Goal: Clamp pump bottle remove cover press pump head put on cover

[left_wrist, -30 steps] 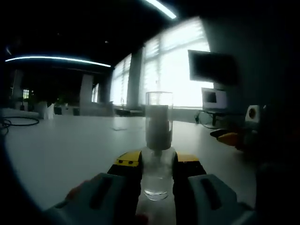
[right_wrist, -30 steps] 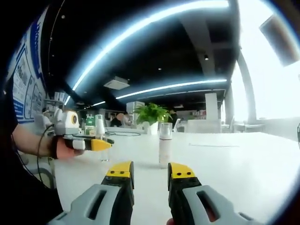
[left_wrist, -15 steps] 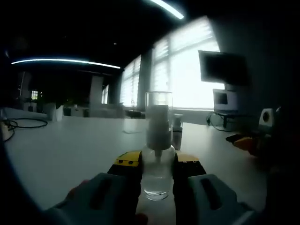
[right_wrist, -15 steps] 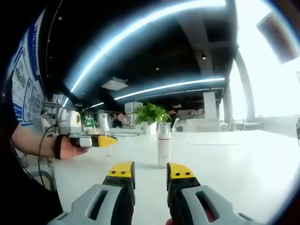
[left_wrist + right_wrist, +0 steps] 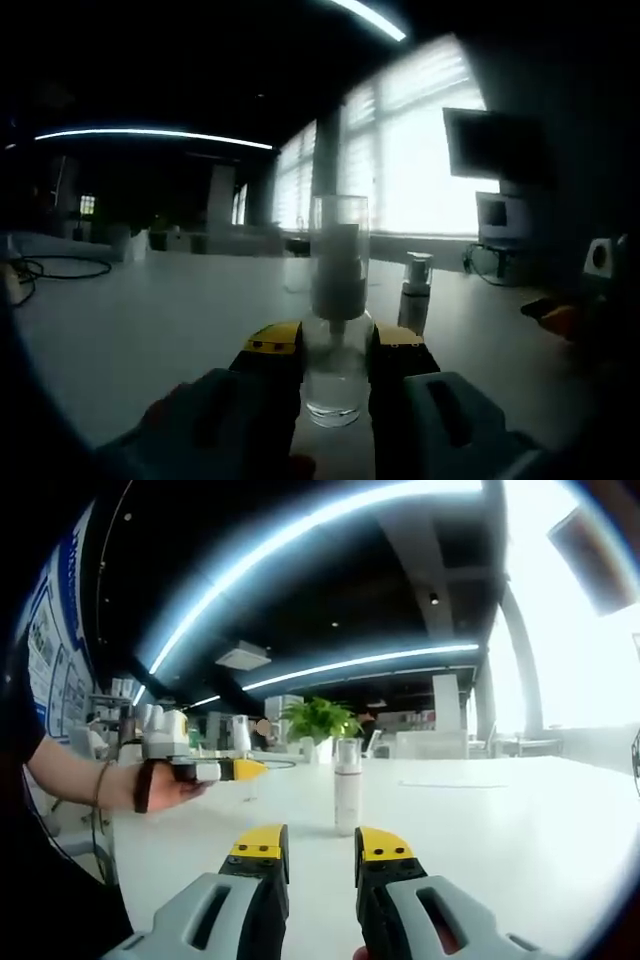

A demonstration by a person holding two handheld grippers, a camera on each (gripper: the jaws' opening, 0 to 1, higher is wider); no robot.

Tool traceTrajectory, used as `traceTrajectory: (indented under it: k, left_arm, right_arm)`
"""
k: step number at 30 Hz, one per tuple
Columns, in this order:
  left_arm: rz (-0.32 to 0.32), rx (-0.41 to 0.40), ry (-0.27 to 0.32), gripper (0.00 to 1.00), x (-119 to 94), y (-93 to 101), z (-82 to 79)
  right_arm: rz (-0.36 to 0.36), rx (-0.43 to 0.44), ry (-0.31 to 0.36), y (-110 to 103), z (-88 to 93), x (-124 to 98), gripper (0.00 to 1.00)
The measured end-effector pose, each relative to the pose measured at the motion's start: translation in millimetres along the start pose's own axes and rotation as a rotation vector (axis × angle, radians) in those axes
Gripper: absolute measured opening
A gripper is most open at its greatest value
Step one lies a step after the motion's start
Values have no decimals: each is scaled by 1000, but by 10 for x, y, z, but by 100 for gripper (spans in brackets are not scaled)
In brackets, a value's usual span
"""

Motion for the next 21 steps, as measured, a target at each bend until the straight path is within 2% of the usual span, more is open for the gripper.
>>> traceTrajectory:
  k: [4,8,14,17,21]
  left_arm:
    - [-27,-30,-6,16,81,-79,38]
    - [-31,9,-7,16,114,-69,49]
    - [-32,9,-8,16,210,-86,37]
    - [-28,10,-32,16,283,-129,97]
    - [-37,20,-35,16,314,-139,128]
  right_arm:
    - [1,-1,-2,7,3,-3,21]
    - [0,0,-7,10,12,-5,20]
    - [-1,-1,-10,4,17,0,20]
    - [2,0,-9,16,18,-3,20]
    - [3,-4,-11,20,20,-5,20]
Point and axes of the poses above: the point that each gripper's makers call its tool centre point, and the gripper's own axes: x roughly forward along the fingers, y roughly to its right, z roughly out of its underside, the point moved 4 cm from there along -x, roughly backward along the fingers, and after that the axes turned 7 degrees about -x, right-handed, at the moved point
